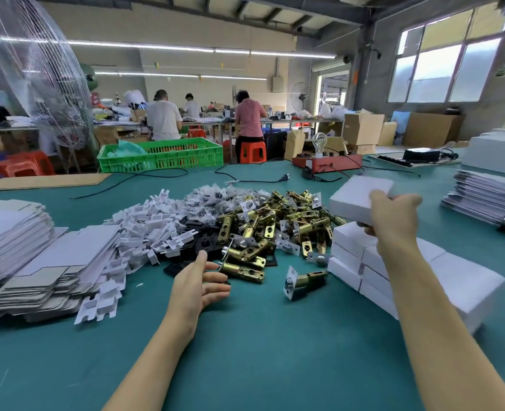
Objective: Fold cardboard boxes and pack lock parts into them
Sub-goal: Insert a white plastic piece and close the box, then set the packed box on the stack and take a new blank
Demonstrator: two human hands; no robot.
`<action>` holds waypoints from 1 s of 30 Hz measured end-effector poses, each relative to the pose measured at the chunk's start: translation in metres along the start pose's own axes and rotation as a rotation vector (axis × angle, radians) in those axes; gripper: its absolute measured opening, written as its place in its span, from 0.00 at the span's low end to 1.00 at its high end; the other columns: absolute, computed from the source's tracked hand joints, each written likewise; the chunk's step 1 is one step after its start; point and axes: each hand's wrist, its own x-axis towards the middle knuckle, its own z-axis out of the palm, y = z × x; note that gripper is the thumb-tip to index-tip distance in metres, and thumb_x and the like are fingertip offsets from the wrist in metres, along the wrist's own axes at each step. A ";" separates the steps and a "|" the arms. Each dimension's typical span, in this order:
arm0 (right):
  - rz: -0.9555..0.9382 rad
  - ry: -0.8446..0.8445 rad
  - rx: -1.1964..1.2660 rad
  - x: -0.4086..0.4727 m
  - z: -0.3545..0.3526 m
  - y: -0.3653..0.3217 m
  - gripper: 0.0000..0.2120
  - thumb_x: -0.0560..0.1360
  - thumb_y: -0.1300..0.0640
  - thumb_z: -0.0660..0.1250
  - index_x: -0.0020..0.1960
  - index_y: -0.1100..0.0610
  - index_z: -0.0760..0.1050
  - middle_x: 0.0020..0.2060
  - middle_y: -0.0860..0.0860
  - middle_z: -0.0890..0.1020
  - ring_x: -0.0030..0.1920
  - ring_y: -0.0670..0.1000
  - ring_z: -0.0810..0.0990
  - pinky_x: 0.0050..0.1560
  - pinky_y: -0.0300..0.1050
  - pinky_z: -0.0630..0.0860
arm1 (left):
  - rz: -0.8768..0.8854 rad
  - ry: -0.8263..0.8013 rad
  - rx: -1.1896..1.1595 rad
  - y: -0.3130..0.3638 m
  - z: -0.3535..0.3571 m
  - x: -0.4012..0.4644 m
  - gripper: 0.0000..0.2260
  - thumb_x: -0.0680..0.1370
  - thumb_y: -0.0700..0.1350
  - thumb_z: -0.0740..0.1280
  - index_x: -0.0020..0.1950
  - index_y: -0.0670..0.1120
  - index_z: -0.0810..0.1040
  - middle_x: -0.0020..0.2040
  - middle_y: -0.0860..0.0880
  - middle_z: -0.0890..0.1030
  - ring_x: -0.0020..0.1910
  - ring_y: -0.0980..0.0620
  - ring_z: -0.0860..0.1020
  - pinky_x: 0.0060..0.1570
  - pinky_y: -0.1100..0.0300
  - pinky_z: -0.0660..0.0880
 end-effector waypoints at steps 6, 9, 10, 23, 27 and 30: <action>0.002 0.106 -0.295 0.007 -0.005 0.027 0.10 0.78 0.57 0.55 0.54 0.59 0.56 0.49 0.63 0.76 0.52 0.66 0.76 0.52 0.60 0.74 | 0.008 -0.005 0.025 -0.002 -0.001 0.001 0.20 0.81 0.55 0.62 0.49 0.36 0.78 0.34 0.43 0.83 0.33 0.45 0.83 0.31 0.58 0.81; -0.042 0.093 -0.418 0.008 -0.006 0.025 0.17 0.79 0.57 0.55 0.63 0.64 0.56 0.49 0.64 0.75 0.51 0.65 0.73 0.46 0.51 0.65 | 0.005 -0.006 0.019 -0.002 -0.002 0.002 0.20 0.81 0.55 0.62 0.49 0.36 0.78 0.33 0.43 0.83 0.33 0.45 0.83 0.31 0.58 0.80; -0.047 0.077 -0.469 0.007 -0.007 0.025 0.18 0.79 0.56 0.55 0.64 0.65 0.57 0.51 0.65 0.75 0.49 0.64 0.72 0.46 0.50 0.64 | 0.004 -0.008 0.024 -0.002 -0.002 0.002 0.20 0.81 0.54 0.63 0.49 0.37 0.78 0.34 0.43 0.83 0.33 0.45 0.83 0.31 0.58 0.80; -0.201 0.029 -0.872 0.003 -0.014 0.032 0.13 0.78 0.56 0.54 0.56 0.57 0.75 0.43 0.62 0.73 0.42 0.60 0.68 0.42 0.48 0.64 | 0.017 -0.050 0.086 -0.004 0.002 0.000 0.18 0.82 0.53 0.63 0.49 0.38 0.78 0.33 0.45 0.83 0.32 0.48 0.82 0.32 0.59 0.79; -0.206 0.050 -0.889 0.003 -0.013 0.033 0.12 0.78 0.56 0.55 0.53 0.58 0.76 0.41 0.61 0.72 0.41 0.61 0.69 0.42 0.49 0.65 | 0.021 -0.046 0.100 -0.005 0.001 0.000 0.18 0.81 0.54 0.63 0.48 0.39 0.78 0.34 0.44 0.83 0.32 0.48 0.82 0.33 0.59 0.79; -0.240 0.091 -0.887 0.000 -0.009 0.030 0.13 0.78 0.56 0.55 0.52 0.61 0.75 0.41 0.64 0.74 0.42 0.64 0.72 0.44 0.50 0.66 | 0.016 -0.038 0.110 -0.004 0.001 0.000 0.17 0.82 0.54 0.62 0.48 0.39 0.78 0.34 0.45 0.83 0.32 0.49 0.82 0.33 0.60 0.79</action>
